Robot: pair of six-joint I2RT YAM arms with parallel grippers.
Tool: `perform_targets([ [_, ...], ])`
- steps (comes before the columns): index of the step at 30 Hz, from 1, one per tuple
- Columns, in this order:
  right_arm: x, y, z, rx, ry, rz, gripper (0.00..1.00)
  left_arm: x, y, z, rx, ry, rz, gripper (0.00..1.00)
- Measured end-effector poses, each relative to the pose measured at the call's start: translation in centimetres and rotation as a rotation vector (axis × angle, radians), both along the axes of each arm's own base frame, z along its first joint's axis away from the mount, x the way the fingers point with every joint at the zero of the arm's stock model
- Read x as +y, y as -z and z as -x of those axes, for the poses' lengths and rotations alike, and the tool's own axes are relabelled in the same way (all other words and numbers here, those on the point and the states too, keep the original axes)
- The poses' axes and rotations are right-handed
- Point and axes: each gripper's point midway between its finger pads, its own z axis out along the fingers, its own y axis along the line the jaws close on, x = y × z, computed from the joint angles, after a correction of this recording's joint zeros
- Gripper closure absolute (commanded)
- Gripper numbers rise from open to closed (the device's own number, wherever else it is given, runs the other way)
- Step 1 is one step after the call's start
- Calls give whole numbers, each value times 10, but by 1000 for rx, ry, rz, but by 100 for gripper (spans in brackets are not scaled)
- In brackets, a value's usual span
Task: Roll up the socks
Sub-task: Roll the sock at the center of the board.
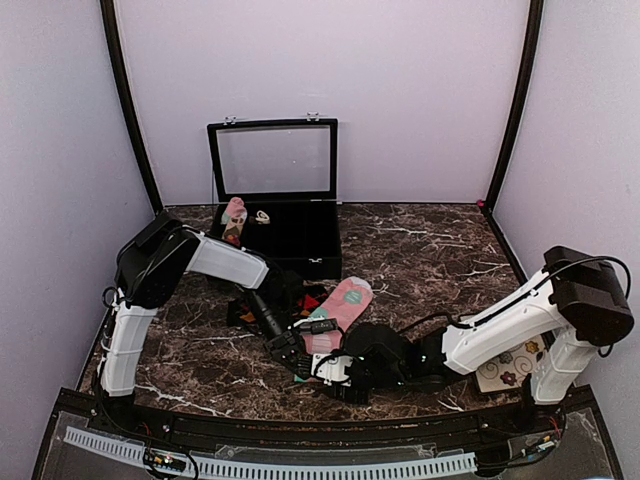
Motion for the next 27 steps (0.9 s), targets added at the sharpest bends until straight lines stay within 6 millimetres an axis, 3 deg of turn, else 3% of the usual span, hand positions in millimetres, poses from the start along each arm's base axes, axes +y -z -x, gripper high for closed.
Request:
perform_targets([
  [7, -4, 16, -7, 22, -5, 34, 59, 0, 0, 0, 0, 0, 0, 100],
  [9, -4, 17, -8, 26, -9, 33, 67, 0, 0, 0, 0, 1, 0, 100],
  [11, -5, 18, -11, 28, -7, 33, 82, 0, 0, 0, 0, 1, -1, 97],
  [13, -5, 21, -14, 39, -1, 33, 98, 0, 0, 0, -1, 2, 1, 84],
  [14, -5, 22, -14, 38, -5, 34, 100, 0, 0, 0, -2, 2, 1, 77],
  [20, -3, 22, -16, 88, 5, 6, 100, 1, -6, 3, 27, -9, 3, 56],
  [21, -3, 22, -18, 102, 11, -1, 100, 1, -8, 3, 23, -11, 7, 47],
  [26, -3, 22, -22, 220, 38, -41, 100, 10, -15, 0, -102, -9, 24, 42],
  [27, -4, 22, -23, 248, 43, -49, 100, 12, -15, -1, -132, -10, 27, 34],
])
